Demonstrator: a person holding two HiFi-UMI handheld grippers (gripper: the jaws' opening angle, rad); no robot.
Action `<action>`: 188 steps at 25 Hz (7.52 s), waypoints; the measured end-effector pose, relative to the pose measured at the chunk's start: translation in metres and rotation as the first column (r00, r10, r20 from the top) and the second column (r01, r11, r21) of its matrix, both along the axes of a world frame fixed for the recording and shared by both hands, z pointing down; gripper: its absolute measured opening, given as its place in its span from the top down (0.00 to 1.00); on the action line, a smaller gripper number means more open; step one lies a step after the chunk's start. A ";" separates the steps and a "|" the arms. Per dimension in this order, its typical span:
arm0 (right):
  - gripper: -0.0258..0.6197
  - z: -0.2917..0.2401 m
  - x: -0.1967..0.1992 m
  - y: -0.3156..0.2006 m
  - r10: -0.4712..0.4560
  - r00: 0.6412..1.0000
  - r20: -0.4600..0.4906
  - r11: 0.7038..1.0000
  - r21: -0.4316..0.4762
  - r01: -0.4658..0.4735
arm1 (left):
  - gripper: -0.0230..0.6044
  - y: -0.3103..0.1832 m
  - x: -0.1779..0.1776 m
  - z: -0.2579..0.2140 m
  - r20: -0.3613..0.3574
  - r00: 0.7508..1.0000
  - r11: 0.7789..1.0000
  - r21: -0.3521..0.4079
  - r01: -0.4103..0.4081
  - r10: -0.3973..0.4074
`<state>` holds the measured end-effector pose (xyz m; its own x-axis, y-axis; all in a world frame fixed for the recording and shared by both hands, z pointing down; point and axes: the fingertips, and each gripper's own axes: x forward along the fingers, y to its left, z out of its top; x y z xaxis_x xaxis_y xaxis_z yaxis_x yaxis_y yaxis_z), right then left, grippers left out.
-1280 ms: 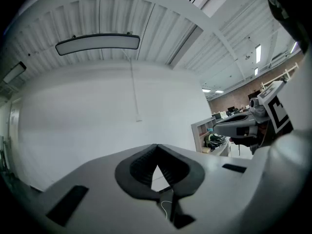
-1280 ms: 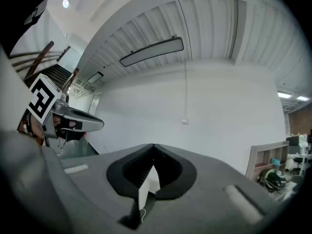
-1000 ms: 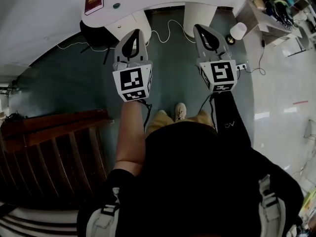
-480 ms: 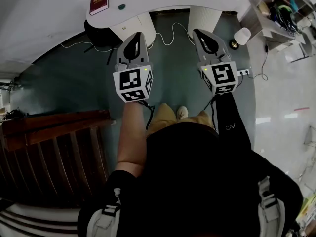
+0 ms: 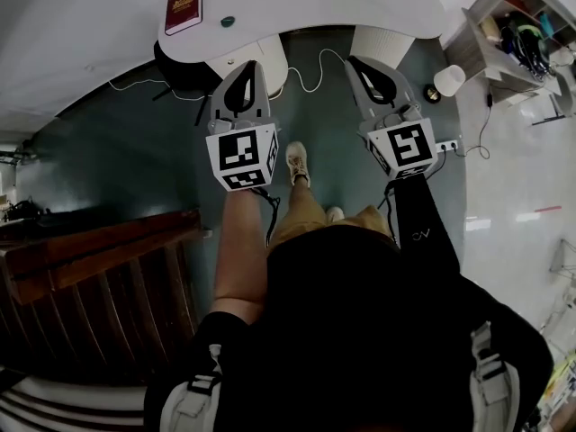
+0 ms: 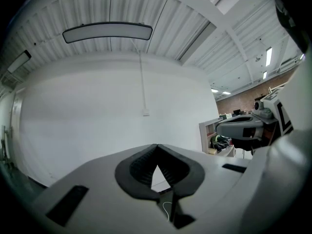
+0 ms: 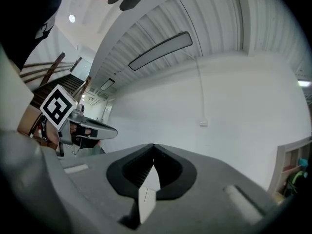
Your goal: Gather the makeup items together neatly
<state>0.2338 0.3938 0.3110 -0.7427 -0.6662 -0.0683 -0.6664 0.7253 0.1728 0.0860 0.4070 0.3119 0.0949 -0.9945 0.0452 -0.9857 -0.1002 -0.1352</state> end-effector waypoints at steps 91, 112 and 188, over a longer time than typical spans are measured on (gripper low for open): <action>0.90 0.125 -0.052 -0.681 0.072 0.939 -0.335 0.947 -0.271 -0.170 | 0.95 -0.615 -0.074 0.000 0.031 0.992 0.993 -0.008 -0.119 0.120; 0.86 0.340 -0.011 -0.700 -0.181 0.747 -0.640 0.739 -0.589 -0.326 | 0.95 -0.620 -0.102 0.013 0.022 0.999 0.997 -0.060 -0.048 0.050; 0.92 0.282 -0.344 -0.576 0.141 0.949 -0.283 0.618 -0.724 -0.308 | 0.95 -0.554 -0.293 0.035 -0.035 0.996 0.992 -0.095 -0.088 0.085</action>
<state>-0.1098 -0.1826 0.5935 -0.5045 -0.5689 0.6495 -0.8427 0.4881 -0.2272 -0.2066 -0.1470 0.3468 0.1835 -0.9735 0.1362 -0.9763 -0.1967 -0.0907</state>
